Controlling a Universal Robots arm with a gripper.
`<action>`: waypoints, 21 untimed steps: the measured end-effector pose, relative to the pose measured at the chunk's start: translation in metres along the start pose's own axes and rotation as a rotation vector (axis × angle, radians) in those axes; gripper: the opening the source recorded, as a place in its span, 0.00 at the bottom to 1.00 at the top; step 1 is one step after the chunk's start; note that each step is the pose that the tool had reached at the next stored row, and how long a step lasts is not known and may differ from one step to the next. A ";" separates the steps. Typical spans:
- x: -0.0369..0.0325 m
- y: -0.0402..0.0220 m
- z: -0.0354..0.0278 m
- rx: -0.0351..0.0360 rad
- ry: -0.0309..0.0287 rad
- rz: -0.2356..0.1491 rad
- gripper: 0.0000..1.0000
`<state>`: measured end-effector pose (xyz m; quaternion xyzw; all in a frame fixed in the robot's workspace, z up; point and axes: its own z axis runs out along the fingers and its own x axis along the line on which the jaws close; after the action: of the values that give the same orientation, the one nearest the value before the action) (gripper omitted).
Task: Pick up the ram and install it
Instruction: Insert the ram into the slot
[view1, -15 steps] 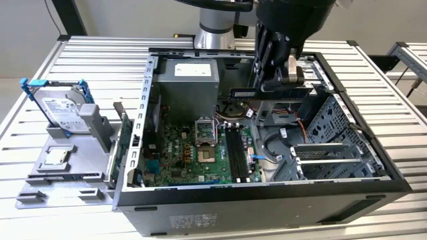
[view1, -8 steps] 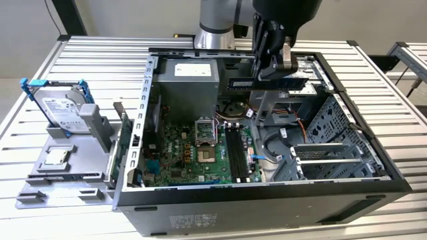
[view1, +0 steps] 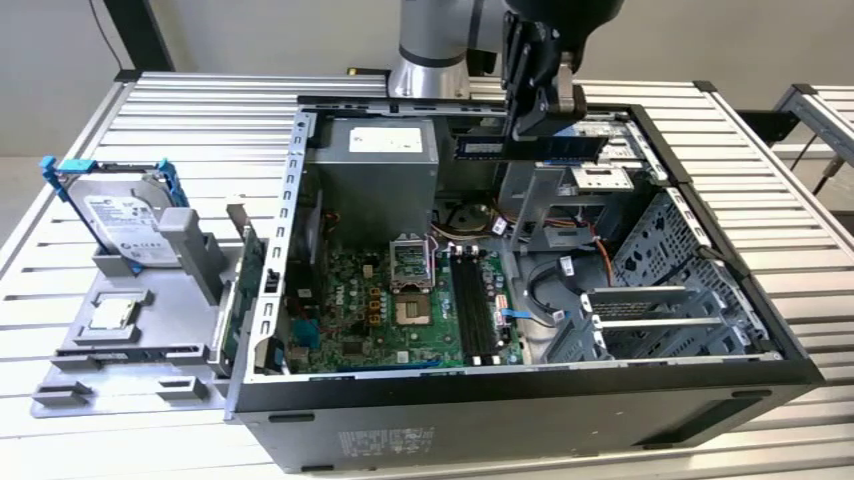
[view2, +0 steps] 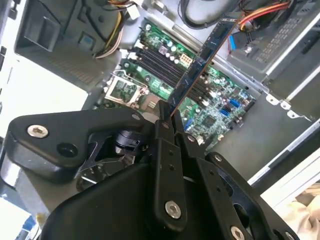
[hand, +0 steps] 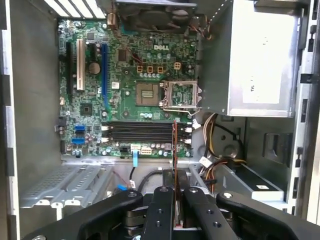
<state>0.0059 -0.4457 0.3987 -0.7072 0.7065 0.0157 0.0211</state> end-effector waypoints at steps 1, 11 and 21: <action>-0.0031 -0.0004 0.0002 0.0000 0.0000 0.000 0.00; -0.0213 -0.0040 0.0015 -0.0001 0.0002 0.000 0.00; -0.0213 -0.0050 0.0015 0.0000 0.0001 0.000 0.00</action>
<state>0.0109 -0.4243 0.3983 -0.7072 0.7065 0.0157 0.0211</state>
